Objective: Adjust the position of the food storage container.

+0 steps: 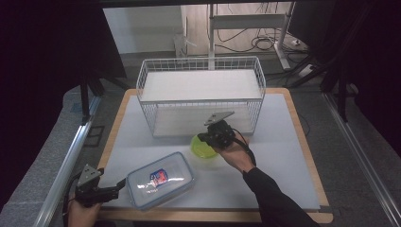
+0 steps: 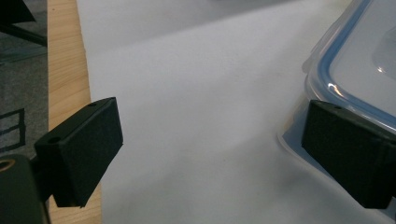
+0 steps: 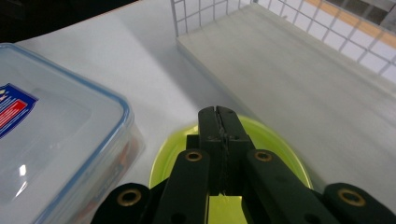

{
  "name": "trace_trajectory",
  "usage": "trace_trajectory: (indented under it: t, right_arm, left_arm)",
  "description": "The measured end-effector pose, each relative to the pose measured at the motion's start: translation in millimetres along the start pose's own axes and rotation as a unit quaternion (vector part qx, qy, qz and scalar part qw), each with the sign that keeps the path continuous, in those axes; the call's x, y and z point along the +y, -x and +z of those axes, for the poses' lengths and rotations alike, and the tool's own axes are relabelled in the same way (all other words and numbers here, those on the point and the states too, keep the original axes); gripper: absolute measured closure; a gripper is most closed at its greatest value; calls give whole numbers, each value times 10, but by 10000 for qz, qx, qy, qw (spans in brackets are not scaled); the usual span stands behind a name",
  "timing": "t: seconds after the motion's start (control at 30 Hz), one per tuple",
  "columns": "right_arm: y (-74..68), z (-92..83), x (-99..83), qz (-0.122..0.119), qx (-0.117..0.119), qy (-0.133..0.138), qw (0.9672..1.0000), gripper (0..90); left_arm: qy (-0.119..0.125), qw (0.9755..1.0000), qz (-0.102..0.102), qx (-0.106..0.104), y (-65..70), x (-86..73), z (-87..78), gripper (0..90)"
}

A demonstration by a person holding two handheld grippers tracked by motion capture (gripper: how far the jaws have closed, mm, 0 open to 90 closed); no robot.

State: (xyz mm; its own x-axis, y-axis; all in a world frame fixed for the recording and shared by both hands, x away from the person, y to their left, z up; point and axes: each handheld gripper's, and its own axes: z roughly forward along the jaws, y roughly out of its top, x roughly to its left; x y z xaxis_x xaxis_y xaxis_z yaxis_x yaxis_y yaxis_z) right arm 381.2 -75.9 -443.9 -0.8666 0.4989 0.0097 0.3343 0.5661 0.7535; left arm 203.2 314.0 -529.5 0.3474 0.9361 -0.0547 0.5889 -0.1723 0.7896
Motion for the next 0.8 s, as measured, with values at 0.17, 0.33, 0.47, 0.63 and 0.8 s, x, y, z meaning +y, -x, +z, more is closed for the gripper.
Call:
trace_trajectory:
  t: [0.17, 0.33, 0.47, 0.63, 0.8]
  right_arm:
    - [-73, 186, 88, -199, 162, -12, 9997, 900]
    - [-177, 402, 104, -409, 283, -233, 9985, 900]
    - [-203, 523, 74, -461, 299, -362, 9978, 900]
    - [-195, 571, 15, -500, 243, -475, 9973, 900]
    - [-180, 530, -2, -533, 171, -549, 9969, 900]
  left_arm:
    - [-3, 10000, -12, -13, -2, -1, 1, 56]
    - [-3, 10000, -18, -21, -3, -2, 2, 56]
    - [0, 10000, -31, -34, -5, -3, 3, 57]
    - [-3, 10000, -46, -44, -7, -5, 6, 58]
    - [-3, 10000, -53, -49, -7, -5, 7, 59]
